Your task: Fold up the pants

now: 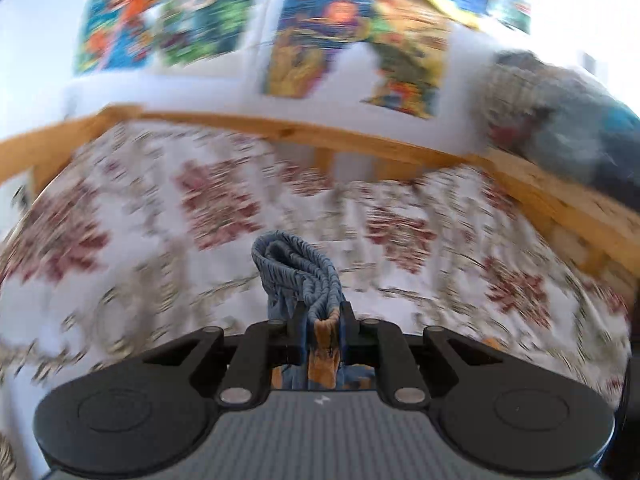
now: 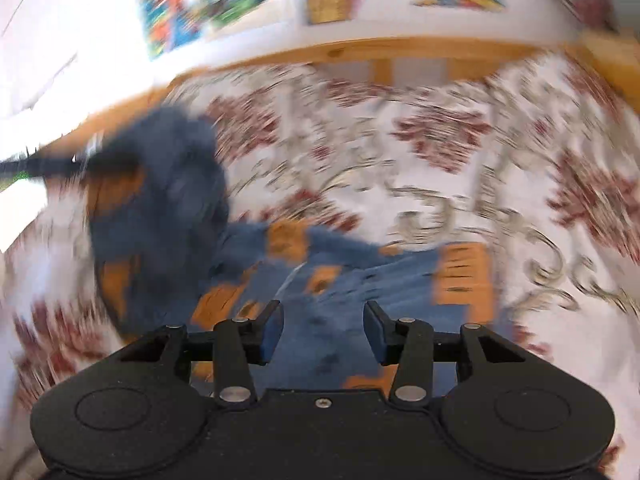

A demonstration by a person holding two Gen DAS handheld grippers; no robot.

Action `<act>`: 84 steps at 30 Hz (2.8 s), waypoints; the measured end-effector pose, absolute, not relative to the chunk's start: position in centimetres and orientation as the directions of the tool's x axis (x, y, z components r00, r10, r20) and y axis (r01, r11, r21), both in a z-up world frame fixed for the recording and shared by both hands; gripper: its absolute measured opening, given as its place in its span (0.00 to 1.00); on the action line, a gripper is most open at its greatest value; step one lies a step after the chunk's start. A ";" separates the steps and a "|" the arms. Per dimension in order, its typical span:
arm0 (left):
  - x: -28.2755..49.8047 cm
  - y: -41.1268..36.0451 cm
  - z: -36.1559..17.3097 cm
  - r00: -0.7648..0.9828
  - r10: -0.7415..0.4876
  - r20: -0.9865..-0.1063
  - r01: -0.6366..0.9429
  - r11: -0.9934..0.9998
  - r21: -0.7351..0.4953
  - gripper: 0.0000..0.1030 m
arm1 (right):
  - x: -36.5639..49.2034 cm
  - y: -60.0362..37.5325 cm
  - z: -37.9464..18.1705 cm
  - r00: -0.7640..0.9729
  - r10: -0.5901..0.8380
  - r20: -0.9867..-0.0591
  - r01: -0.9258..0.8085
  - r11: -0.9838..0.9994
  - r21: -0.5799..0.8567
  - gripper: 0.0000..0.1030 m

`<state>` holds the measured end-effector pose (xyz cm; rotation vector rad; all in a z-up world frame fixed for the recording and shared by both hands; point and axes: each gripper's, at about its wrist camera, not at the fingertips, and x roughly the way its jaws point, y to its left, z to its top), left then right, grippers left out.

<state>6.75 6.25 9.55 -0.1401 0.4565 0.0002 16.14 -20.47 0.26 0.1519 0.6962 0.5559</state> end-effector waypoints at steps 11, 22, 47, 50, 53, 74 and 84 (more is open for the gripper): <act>8.3 -4.9 6.7 0.844 -0.135 -0.519 0.222 0.969 0.109 0.14 | 24.8 -22.8 3.3 0.309 0.802 -0.512 -0.439 0.598 0.671 0.51; 8.4 -8.2 5.4 0.832 -0.073 -0.550 0.229 0.948 0.220 0.14 | 25.0 -20.4 3.7 0.337 0.761 -0.555 -0.460 0.647 0.608 0.11; 11.6 -14.9 1.8 0.762 -0.206 -0.615 0.442 0.859 0.260 0.16 | 22.8 -30.3 -0.2 0.507 0.671 -0.541 -0.400 0.739 0.542 0.18; 11.4 -15.8 1.1 0.766 -0.198 -0.611 0.454 0.840 0.297 0.16 | 22.6 -30.7 -0.5 0.513 0.675 -0.531 -0.387 0.734 0.559 0.25; 11.2 -16.4 0.3 0.770 -0.193 -0.609 0.469 0.818 0.334 0.16 | 22.3 -30.4 0.2 0.530 0.674 -0.515 -0.417 0.736 0.534 0.29; 12.7 -2.8 2.4 0.761 -0.138 -0.634 0.110 0.990 -0.084 0.76 | 16.8 -22.4 -0.6 0.644 0.475 -0.599 -0.530 0.842 0.099 0.35; 15.1 -2.7 -0.5 0.679 0.031 -0.733 -0.034 0.999 0.011 0.96 | 15.0 -22.6 -3.6 0.677 0.343 -0.651 -0.447 0.894 0.006 0.79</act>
